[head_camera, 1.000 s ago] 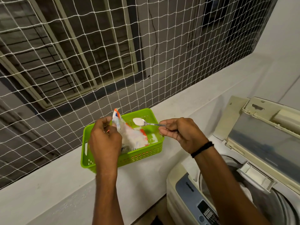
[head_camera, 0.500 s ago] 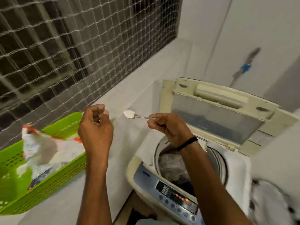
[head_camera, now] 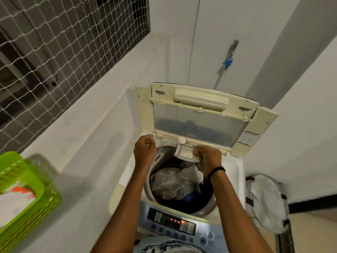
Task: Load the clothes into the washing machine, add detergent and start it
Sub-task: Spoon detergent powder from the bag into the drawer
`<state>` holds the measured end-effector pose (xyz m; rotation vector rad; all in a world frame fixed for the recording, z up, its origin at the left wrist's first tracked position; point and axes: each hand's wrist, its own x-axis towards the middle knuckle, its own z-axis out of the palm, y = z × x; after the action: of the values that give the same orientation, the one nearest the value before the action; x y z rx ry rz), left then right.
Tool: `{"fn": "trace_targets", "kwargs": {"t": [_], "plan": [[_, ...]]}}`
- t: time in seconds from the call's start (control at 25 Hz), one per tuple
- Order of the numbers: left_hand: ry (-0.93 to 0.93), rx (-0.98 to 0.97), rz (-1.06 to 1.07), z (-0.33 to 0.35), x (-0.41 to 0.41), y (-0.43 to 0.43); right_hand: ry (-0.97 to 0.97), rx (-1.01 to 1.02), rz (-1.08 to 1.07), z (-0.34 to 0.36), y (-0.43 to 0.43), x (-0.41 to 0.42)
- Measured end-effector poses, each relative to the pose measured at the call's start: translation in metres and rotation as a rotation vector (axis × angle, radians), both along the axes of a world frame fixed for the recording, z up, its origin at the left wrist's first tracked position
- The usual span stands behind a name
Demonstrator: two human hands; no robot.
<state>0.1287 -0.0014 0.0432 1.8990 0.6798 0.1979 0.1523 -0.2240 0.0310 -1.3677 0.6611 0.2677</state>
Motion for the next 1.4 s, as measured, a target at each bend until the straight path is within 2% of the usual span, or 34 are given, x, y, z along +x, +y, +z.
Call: {"fn": "trace_targets", "kwargs": {"t": [0.12, 0.24, 0.32, 0.36, 0.56, 0.68, 0.72, 0.8, 0.92, 1.08, 1.28, 1.4], "plan": [[0.279, -0.490, -0.042, -0.046, 0.030, -0.024, -0.003, -0.374, 0.016, -0.036, -0.013, -0.002], [0.366, -1.016, 0.021, -0.076, 0.039, -0.049, -0.075, -0.702, 0.161, -0.067, -0.005, -0.003], [0.406, -1.178, 0.071, -0.087, 0.040, -0.062, -0.123, -0.826, 0.252, -0.075, 0.002, -0.005], [0.424, -1.193, 0.097, -0.091, 0.042, -0.066, -0.152, -0.849, 0.269, -0.075, 0.004, -0.007], [0.417, -1.154, 0.158, -0.098, 0.049, -0.072, -0.252, -0.903, 0.212, -0.058, 0.008, -0.002], [0.401, -1.100, 0.128, -0.091, 0.050, -0.067, -0.168, -0.844, 0.148, -0.059, 0.006, 0.006], [0.387, -1.070, 0.123, -0.086, 0.050, -0.065, -0.147, -0.759, 0.134, -0.063, 0.005, 0.008], [0.345, -0.971, 0.138, -0.065, 0.049, -0.059, -0.093, -0.450, 0.071, -0.059, 0.006, 0.010], [0.256, -0.815, 0.256, -0.025, 0.052, -0.038, -0.036, -0.076, 0.007, -0.036, 0.016, 0.014], [-0.069, -0.727, 0.277, 0.034, 0.020, 0.002, -0.055, 0.229, 0.010, 0.017, 0.048, 0.006], [-0.430, -0.426, 0.245, 0.110, -0.060, 0.062, -0.122, 0.378, 0.237, 0.083, 0.115, -0.016], [-0.644, -0.197, 0.372, 0.160, -0.119, 0.098, -0.158, 0.433, 0.428, 0.122, 0.168, -0.041]]}}
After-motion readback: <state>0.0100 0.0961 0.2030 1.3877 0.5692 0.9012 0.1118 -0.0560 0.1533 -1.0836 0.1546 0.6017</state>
